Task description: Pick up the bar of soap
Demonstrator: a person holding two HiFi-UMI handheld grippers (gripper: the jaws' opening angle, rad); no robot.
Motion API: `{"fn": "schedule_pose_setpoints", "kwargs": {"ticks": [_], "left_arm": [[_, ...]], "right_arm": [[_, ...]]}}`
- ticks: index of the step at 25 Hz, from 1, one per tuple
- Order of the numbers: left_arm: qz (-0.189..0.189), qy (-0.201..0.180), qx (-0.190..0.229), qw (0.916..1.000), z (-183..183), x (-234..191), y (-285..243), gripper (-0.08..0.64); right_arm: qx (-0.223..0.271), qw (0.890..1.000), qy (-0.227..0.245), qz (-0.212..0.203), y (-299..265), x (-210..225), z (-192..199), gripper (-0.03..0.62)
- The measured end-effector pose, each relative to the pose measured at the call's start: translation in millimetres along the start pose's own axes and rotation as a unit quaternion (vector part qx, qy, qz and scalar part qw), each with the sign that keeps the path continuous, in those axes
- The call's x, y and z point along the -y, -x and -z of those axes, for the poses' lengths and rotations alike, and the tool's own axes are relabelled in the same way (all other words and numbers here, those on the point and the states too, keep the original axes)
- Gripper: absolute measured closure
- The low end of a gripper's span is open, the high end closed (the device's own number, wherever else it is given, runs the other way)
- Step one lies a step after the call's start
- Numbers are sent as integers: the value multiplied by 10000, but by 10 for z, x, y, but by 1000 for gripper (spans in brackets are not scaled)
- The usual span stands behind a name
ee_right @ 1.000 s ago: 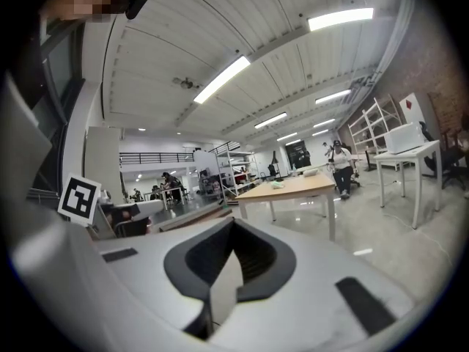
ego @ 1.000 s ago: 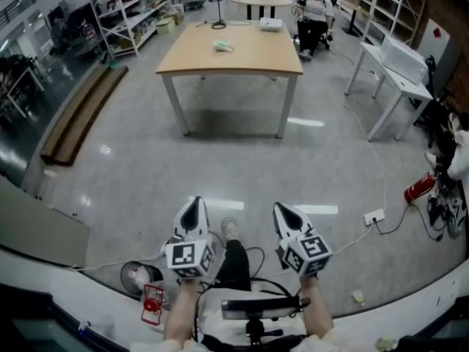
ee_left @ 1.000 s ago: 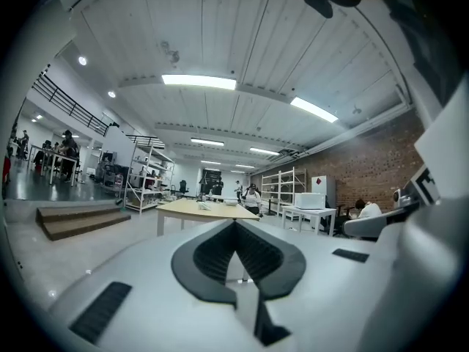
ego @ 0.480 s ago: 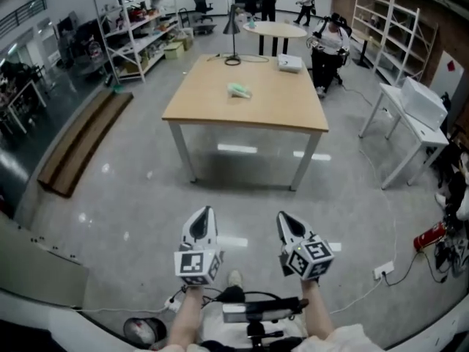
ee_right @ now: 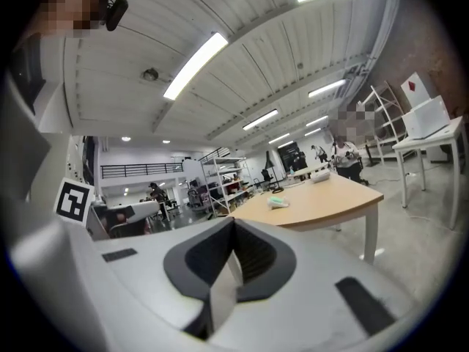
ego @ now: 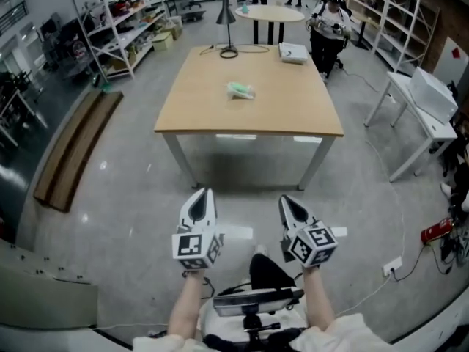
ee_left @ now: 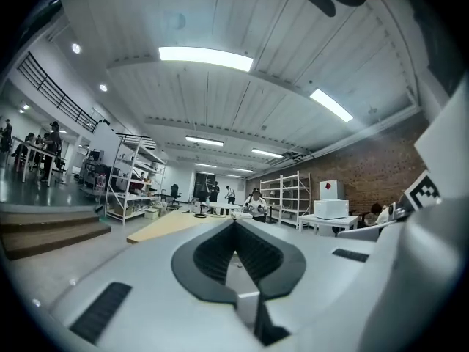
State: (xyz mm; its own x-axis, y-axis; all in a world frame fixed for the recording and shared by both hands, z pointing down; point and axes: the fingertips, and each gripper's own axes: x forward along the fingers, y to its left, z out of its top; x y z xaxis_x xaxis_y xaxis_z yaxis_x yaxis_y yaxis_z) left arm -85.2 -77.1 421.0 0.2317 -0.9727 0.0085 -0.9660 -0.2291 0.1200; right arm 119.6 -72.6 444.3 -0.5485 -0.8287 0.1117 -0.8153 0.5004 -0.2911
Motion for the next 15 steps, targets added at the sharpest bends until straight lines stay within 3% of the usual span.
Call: {"fn": "schedule_pose_setpoints", "kwargs": {"ticks": [4,9,15], "left_arm": [[1,120,-67,9999,127,-337,-553,560],[-9,78,-14,10000,123,-753,-1533,560],[-352,14,-68,9994,-60,-1341,-2875,560]], "right_arm": [[82,9997,-218,10,-617,248,-32,586],[43,9998,-83,-165,-1670,696,-218,586],[-304,9993,65,223,-2976,1398,-615,586]]}}
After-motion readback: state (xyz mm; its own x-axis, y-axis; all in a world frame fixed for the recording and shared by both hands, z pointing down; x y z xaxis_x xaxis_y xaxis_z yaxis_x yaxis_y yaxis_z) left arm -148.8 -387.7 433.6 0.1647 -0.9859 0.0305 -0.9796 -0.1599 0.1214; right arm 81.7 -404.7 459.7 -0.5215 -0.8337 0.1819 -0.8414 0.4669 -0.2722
